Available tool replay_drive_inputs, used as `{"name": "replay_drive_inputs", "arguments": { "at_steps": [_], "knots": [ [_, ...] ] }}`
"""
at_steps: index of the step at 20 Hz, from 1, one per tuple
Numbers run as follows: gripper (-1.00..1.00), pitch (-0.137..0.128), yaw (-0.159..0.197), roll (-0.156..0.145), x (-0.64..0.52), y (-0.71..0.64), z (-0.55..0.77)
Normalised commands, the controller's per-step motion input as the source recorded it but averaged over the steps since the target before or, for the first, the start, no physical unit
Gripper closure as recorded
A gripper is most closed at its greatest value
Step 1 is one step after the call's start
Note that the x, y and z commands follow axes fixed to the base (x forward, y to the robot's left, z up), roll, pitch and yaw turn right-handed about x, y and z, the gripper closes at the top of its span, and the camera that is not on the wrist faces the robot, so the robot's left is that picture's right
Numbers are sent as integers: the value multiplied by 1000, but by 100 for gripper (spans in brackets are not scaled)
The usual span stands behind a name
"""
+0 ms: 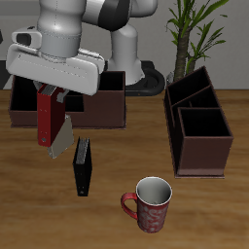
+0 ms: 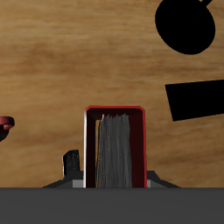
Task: Place the red book into the left desk caddy's back compartment
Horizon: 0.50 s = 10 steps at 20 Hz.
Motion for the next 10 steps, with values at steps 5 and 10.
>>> {"name": "replay_drive_inputs", "arguments": {
  "at_steps": [5,10],
  "knots": [
    [100,-41,17,10,-451,-4,290],
    [100,-21,-7,13,-503,115,233]
  ]
}}
